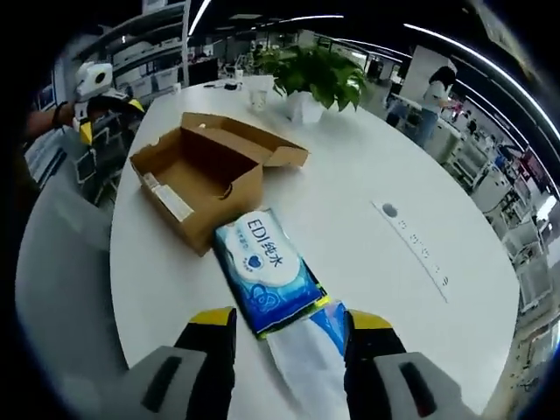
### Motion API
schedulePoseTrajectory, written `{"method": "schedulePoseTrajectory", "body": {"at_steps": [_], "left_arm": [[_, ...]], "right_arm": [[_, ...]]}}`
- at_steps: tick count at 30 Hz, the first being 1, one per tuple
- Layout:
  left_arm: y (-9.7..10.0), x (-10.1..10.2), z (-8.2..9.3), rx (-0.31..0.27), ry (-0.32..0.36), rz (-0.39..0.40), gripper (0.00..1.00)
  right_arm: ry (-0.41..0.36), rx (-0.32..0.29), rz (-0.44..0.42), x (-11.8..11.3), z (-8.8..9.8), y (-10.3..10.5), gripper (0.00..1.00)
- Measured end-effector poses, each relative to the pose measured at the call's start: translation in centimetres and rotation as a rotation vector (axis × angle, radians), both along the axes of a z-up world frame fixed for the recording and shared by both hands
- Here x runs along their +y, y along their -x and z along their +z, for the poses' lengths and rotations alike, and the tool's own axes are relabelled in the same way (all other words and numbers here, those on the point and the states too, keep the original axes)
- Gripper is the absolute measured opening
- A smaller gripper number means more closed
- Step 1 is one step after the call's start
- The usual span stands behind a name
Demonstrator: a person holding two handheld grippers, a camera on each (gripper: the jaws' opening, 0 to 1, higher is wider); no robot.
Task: Operate the shoe box by opening the lid, removing the specified soft item, and placing it in the target area until the item is outside and the box remains undamaged.
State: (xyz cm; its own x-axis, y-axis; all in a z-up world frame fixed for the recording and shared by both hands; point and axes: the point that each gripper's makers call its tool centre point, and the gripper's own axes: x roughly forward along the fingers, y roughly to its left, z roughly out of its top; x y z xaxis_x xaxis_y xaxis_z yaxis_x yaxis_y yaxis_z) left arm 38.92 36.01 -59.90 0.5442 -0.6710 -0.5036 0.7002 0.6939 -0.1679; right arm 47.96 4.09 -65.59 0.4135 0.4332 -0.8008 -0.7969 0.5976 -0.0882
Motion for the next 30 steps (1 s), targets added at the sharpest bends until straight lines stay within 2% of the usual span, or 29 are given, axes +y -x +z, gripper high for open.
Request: {"method": "schedulePoseTrajectory", "body": {"at_steps": [6,11,24,30], "left_arm": [[0.3,0.6,-0.1,0.000,0.003,0.011,0.76],[0.5,1.0,-0.1,-0.001,0.013,0.024,0.76],[0.9,1.9,-0.5,0.006,0.037,0.049,0.76],[0.8,2.3,-0.7,0.008,0.047,0.061,0.76]], "right_arm": [[-0.136,0.001,-0.012,3.8,1.1,-0.1,0.47],[-0.193,0.004,-0.020,5.7,1.4,0.0,0.47],[-0.260,0.045,0.034,11.8,0.9,2.0,0.49],[-0.252,0.059,0.087,13.9,0.1,2.5,0.49]]}}
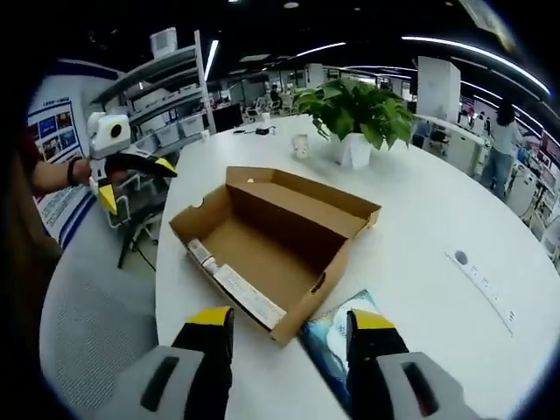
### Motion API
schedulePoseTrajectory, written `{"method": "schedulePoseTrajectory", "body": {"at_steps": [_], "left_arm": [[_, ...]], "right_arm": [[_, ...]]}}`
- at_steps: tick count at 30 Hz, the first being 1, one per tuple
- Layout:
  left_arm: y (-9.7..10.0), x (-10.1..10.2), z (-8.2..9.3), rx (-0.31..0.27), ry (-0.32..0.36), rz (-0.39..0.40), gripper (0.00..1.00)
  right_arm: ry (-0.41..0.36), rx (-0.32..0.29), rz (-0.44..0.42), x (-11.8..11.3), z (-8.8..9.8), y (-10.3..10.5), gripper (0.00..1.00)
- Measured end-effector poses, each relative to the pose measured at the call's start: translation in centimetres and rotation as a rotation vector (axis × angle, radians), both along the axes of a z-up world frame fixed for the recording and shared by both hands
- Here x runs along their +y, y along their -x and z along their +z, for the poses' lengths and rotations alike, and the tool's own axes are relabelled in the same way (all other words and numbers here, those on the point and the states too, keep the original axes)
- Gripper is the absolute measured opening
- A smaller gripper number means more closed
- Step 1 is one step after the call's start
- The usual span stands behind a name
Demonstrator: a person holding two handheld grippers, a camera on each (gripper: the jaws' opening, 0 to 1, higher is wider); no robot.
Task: Operate the shoe box by opening the lid, removing the specified soft item, and placing it in the target area until the item is outside and the box remains undamaged.
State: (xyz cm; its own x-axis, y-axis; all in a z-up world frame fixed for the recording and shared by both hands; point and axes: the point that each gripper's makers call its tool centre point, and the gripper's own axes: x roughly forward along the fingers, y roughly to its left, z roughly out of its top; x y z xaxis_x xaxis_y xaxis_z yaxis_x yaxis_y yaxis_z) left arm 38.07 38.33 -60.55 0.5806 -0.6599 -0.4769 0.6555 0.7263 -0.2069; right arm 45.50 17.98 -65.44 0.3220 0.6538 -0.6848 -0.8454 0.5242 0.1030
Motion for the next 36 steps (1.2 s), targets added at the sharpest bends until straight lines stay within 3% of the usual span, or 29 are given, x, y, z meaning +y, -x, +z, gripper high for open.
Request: {"method": "schedulePoseTrajectory", "body": {"at_steps": [6,20,26,31,36], "left_arm": [[0.0,0.8,-0.3,0.002,0.006,0.016,0.76],[0.4,1.8,-0.7,0.014,0.008,0.043,0.76],[0.6,2.0,-0.7,0.018,0.009,0.048,0.76],[0.7,2.3,-0.8,0.021,0.014,0.057,0.76],[0.9,2.6,-0.9,0.024,0.016,0.060,0.76]], "right_arm": [[0.030,0.010,0.057,0.7,-0.8,0.0,0.49],[0.069,0.011,0.081,1.0,-0.9,-1.0,0.49],[0.143,-0.009,0.174,2.0,-1.0,-1.5,0.49],[0.163,-0.015,0.208,2.8,-0.9,-2.3,0.49],[0.245,-0.028,0.290,3.2,-1.6,-2.7,0.49]]}}
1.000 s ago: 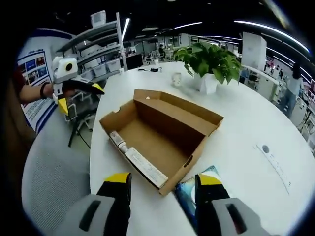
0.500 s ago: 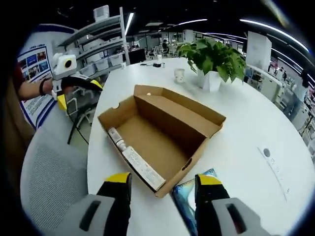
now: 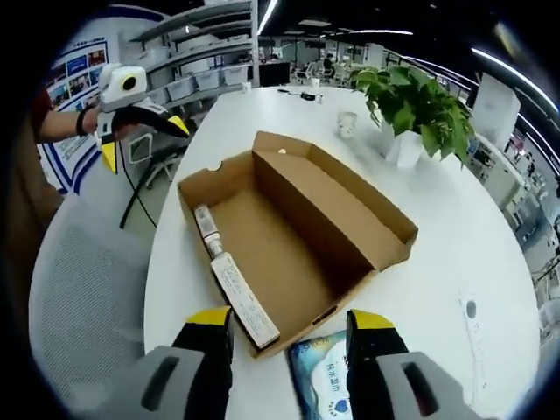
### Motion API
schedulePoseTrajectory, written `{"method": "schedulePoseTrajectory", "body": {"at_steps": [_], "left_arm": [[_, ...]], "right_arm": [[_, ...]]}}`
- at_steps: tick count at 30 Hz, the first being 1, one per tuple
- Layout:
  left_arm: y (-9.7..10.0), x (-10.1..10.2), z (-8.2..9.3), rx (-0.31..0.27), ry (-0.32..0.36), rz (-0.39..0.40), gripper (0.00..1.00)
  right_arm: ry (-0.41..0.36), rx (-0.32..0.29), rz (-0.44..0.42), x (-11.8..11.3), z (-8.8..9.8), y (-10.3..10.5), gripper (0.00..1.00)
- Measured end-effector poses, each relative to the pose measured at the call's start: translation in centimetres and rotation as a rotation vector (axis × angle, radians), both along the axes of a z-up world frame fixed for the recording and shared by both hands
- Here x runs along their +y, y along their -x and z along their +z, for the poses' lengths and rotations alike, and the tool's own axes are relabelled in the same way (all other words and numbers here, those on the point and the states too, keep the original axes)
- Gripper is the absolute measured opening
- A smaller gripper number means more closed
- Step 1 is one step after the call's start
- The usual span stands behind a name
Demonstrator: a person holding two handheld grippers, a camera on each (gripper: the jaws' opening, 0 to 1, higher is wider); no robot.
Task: Operate the shoe box by opening the lid, removing the specified soft item, and placing it in the target area until the item is outside and the box remains undamaged.
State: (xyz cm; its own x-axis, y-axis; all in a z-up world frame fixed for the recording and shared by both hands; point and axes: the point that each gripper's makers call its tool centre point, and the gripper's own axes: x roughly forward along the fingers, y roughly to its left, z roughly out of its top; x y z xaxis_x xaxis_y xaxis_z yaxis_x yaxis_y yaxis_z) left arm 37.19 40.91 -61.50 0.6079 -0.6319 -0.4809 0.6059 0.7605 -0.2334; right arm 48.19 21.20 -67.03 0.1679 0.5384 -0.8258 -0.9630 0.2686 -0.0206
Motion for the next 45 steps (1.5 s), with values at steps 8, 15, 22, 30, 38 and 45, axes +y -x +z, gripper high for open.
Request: {"method": "schedulePoseTrajectory", "body": {"at_steps": [8,15,22,30,38,45], "left_arm": [[0.2,0.2,-0.4,0.010,0.001,0.001,0.76],[0.2,0.3,-0.5,0.013,0.005,0.008,0.76],[0.1,0.3,-0.7,0.019,0.011,0.015,0.76],[0.0,0.3,-1.2,0.028,0.012,0.021,0.76],[-0.3,0.5,-1.3,0.031,0.018,0.029,0.76],[-0.4,0.7,-1.7,0.039,0.018,0.029,0.76]], "right_arm": [[0.083,-0.002,0.085,1.0,-1.0,-0.7,0.50],[0.194,0.000,0.236,1.5,-2.5,-0.2,0.53],[0.254,0.031,0.314,2.2,-4.0,0.4,0.56],[0.322,0.071,0.441,3.0,-5.6,0.9,0.57],[0.387,0.057,0.537,3.4,-6.7,1.3,0.56],[0.373,0.001,0.516,3.6,-6.4,0.2,0.58]]}}
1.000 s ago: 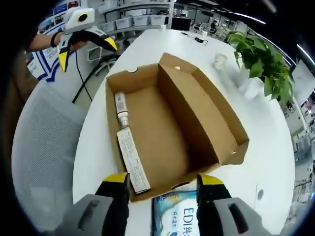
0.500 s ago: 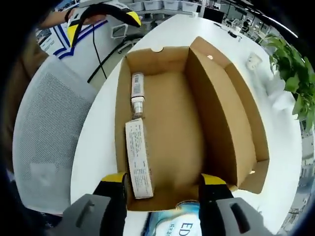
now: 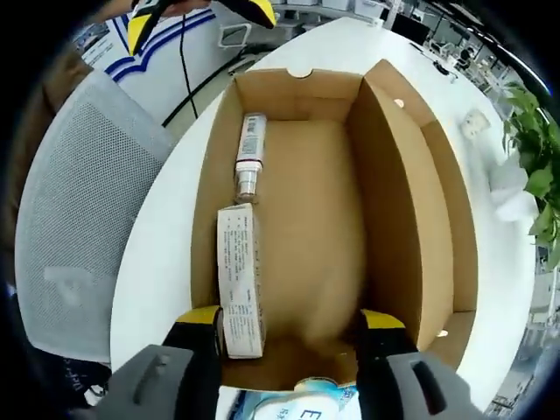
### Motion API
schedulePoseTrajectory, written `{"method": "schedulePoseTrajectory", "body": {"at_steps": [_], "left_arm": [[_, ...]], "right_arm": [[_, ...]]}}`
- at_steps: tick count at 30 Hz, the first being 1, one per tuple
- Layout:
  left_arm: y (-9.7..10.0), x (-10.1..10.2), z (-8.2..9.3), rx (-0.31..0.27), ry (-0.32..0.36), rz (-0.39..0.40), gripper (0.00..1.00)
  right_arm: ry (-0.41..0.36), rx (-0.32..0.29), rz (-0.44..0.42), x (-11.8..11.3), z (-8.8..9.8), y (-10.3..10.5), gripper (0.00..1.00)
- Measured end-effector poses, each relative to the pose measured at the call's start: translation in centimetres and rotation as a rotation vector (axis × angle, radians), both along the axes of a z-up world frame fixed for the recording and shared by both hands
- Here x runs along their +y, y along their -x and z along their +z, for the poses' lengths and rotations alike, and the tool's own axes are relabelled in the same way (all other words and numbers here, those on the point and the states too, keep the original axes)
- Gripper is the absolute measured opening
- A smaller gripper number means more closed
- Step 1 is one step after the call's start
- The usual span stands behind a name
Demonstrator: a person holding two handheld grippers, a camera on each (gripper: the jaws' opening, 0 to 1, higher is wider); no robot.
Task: Operate the shoe box by opening the lid, removing the specified soft item, and placing it in the target area until the item is outside and the box remains undamaged.
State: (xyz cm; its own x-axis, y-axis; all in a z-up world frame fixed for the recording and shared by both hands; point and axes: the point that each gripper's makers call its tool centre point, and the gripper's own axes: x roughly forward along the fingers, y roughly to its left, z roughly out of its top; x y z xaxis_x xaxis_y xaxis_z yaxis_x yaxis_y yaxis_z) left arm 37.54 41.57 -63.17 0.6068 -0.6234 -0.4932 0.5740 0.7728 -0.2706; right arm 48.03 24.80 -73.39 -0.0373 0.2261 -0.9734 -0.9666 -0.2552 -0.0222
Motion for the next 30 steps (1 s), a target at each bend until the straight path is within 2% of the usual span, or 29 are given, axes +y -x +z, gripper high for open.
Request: {"method": "schedulePoseTrajectory", "body": {"at_steps": [4,11,23,28,30], "left_arm": [[0.0,-0.1,0.0,-0.002,0.000,-0.005,0.76],[0.1,-0.4,0.0,-0.003,0.001,-0.012,0.76],[0.2,0.6,0.1,-0.004,0.000,0.012,0.76],[0.1,0.5,0.1,-0.004,0.002,0.012,0.76],[0.1,0.4,0.2,-0.005,0.005,0.011,0.76]], "right_arm": [[-0.003,-0.019,-0.002,-0.1,0.1,-0.4,0.52],[-0.023,0.009,0.020,0.7,0.2,1.1,0.52],[-0.014,0.004,0.059,2.1,-1.1,2.1,0.46],[0.024,-0.019,0.105,2.1,-2.4,2.7,0.36],[0.032,-0.028,0.099,2.2,-2.9,2.5,0.34]]}}
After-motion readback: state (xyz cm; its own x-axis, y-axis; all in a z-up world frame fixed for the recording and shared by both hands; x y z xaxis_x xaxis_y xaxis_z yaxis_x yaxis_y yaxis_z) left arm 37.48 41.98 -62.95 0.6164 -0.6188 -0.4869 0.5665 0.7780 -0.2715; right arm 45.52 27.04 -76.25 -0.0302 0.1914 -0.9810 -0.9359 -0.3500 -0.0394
